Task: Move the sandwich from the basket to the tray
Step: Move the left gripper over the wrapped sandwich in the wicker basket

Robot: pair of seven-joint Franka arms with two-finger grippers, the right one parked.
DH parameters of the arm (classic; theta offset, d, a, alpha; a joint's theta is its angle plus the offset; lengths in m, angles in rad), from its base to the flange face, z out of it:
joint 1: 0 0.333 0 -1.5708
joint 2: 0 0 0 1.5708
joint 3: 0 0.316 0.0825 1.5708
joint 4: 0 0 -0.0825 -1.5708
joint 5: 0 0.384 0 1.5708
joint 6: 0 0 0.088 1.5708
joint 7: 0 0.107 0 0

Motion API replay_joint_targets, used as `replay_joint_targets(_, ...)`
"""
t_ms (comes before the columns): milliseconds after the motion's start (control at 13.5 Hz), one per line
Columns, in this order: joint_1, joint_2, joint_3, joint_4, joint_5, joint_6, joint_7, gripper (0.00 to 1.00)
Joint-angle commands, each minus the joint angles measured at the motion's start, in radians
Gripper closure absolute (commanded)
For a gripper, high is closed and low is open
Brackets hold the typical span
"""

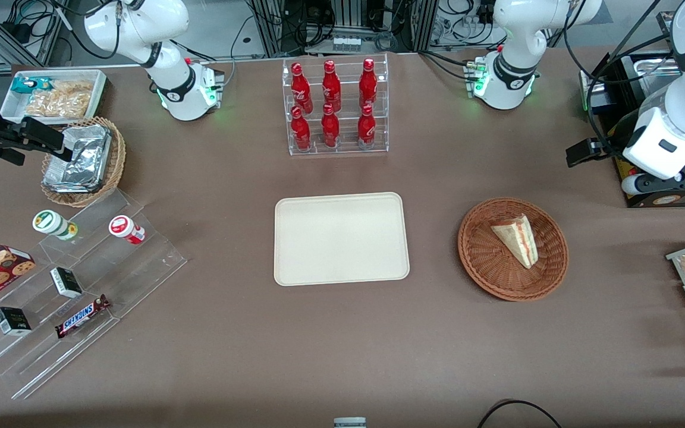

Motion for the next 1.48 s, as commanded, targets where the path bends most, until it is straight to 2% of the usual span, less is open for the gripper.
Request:
replay_joint_targets(0,0.016,-0.001,-0.020,0.003,0.022,0.011,0.015,0.00)
replay_joint_targets(296,0.005,0.022,-0.021,-0.068,0.025,0.053,0.016,0.00)
replay_joint_targets(815,-0.024,0.020,-0.023,-0.364,0.059,0.395,0.078,0.00)
replay_joint_targets(1111,-0.023,0.025,-0.023,-0.590,0.059,0.720,0.076,0.00)
replay_joint_targets(1185,-0.021,0.031,-0.023,-0.627,0.059,0.788,0.076,0.00)
replay_joint_targets(1407,-0.015,0.077,-0.021,-0.632,0.048,0.817,0.041,0.00)
